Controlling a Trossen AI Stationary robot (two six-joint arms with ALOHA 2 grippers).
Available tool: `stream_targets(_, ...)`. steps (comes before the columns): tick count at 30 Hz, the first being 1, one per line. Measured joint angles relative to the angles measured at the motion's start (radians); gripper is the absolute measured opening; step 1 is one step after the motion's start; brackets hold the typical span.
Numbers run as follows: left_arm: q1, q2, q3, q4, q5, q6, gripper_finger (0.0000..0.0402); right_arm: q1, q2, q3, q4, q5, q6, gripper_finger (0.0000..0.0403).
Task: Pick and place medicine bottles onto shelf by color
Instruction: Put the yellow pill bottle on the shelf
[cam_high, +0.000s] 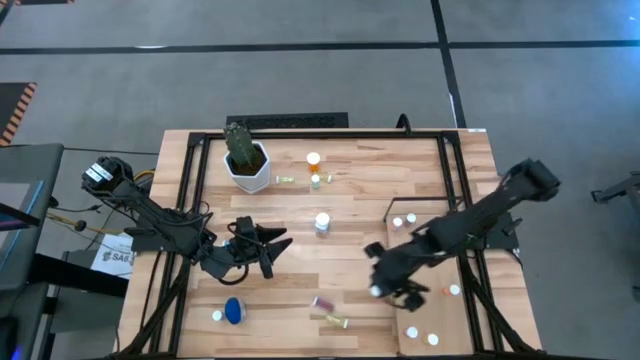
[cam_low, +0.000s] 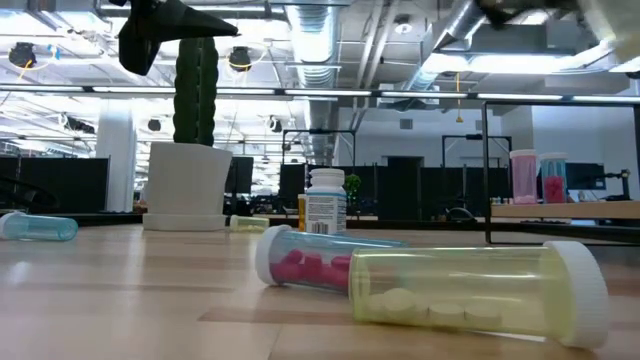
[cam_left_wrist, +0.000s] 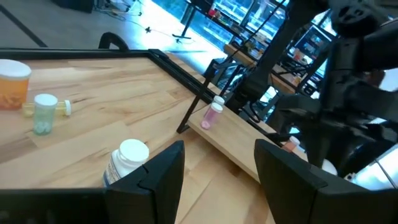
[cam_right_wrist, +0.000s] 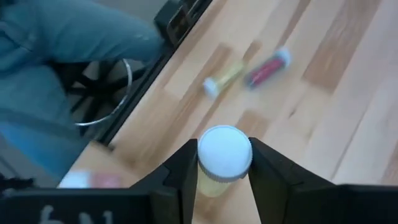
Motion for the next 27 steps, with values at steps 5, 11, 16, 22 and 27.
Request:
stream_targets(5,0.002,0.000,0.000,-0.003,-0.042,0.000,0.0183,0.105,-0.220,-0.202,0.063,0.055,0.147,0.0135)
stream_targets(11,0.004,0.000,0.000,-0.004,-0.106,0.000,0.0183,0.272,-0.413,-0.352,0.108,0.178,0.226,0.0141)
stream_targets(16,0.006,0.000,0.000,0.003,-0.132,0.000,0.0183,0.399,-0.487,-0.426,0.159,0.218,0.275,0.0141)
stream_targets(22,0.023,0.000,0.000,0.000,-0.144,-0.031,0.0183,0.514,-0.493,-0.458,0.207,0.241,0.303,0.0138)
stream_targets(27,0.032,0.000,0.000,0.000,-0.143,-0.062,0.0183,0.596,-0.493,-0.470,0.241,0.241,0.303,0.0142)
